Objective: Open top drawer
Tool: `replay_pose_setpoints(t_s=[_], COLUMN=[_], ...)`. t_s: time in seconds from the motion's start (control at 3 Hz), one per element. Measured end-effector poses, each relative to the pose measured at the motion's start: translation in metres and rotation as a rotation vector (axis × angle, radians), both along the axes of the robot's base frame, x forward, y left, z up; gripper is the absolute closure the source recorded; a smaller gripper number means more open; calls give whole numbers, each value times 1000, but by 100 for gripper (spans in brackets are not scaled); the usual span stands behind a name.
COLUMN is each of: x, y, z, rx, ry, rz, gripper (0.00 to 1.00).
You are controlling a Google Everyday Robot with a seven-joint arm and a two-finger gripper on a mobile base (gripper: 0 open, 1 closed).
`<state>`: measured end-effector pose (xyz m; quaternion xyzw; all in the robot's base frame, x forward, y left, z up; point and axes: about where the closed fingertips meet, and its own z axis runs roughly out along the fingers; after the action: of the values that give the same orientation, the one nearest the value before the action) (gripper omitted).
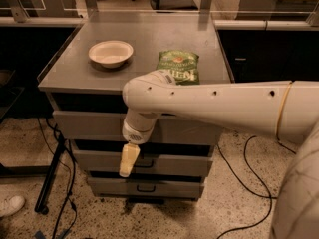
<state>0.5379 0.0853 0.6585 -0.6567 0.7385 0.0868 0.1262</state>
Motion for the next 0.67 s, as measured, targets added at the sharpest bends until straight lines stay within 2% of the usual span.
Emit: replay_pose_setpoints(t_s=[0.67], x=[11], y=[16], z=[-18], rx=[-8], ry=[40], rz=[16], gripper=[0])
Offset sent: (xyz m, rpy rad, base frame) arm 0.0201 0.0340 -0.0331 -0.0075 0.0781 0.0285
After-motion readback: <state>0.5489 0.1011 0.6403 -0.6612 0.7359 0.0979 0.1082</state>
